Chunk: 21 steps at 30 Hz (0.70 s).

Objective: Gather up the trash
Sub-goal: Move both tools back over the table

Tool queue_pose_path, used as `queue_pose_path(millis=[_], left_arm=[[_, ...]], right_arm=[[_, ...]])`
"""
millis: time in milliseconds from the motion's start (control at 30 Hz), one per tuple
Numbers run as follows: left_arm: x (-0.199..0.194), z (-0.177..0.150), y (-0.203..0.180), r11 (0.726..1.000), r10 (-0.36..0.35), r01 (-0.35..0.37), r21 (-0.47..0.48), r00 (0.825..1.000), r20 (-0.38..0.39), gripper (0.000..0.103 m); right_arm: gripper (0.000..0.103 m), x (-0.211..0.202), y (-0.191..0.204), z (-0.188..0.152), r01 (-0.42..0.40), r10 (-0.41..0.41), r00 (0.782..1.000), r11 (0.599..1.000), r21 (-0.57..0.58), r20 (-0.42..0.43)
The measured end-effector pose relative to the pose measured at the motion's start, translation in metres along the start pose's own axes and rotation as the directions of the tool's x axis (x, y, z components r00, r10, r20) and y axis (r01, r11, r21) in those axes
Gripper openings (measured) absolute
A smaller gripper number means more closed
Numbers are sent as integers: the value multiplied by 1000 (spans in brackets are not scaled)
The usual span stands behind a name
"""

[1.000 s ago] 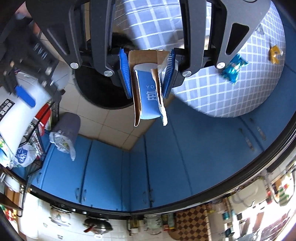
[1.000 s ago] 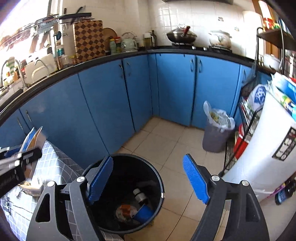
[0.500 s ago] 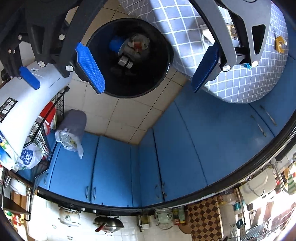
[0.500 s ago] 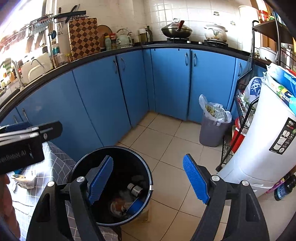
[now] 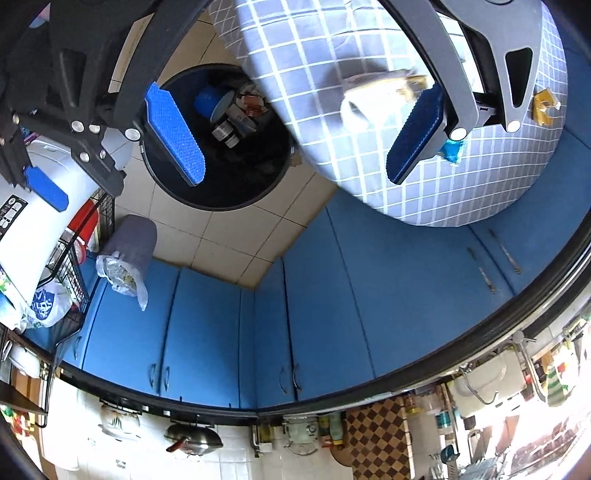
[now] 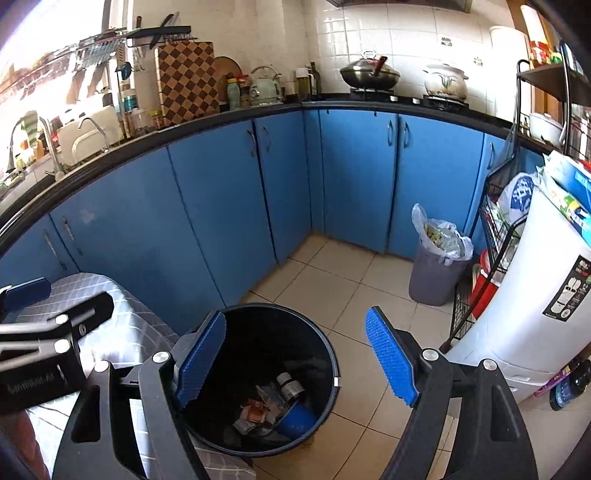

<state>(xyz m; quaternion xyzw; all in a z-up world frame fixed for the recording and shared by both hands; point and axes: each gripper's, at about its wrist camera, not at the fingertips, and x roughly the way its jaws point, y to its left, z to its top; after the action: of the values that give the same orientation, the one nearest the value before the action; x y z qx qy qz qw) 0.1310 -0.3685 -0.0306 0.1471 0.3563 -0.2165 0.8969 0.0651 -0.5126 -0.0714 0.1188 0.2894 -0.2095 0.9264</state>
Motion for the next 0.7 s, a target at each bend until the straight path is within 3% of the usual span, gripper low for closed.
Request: queue_pose_path(millis=[200, 400, 567, 700], left_arm=[[-24, -12, 33, 999, 33, -32, -42, 999, 15, 98], [-41, -42, 86, 987, 129, -128, -96, 992, 4, 98], [-38, -80, 140, 955, 239, -249, -159, 968, -82, 98], [-29, -117, 181, 925, 275, -310, -221, 946, -173, 98]], right_arm=[[76, -18, 39, 2, -28, 29, 999, 997, -70, 13], [76, -15, 87, -12, -71, 67, 997, 985, -159, -29], [76, 4, 131, -33, -117, 95, 990, 967, -225, -109], [76, 16, 164, -51, -166, 123, 978, 949, -268, -169]])
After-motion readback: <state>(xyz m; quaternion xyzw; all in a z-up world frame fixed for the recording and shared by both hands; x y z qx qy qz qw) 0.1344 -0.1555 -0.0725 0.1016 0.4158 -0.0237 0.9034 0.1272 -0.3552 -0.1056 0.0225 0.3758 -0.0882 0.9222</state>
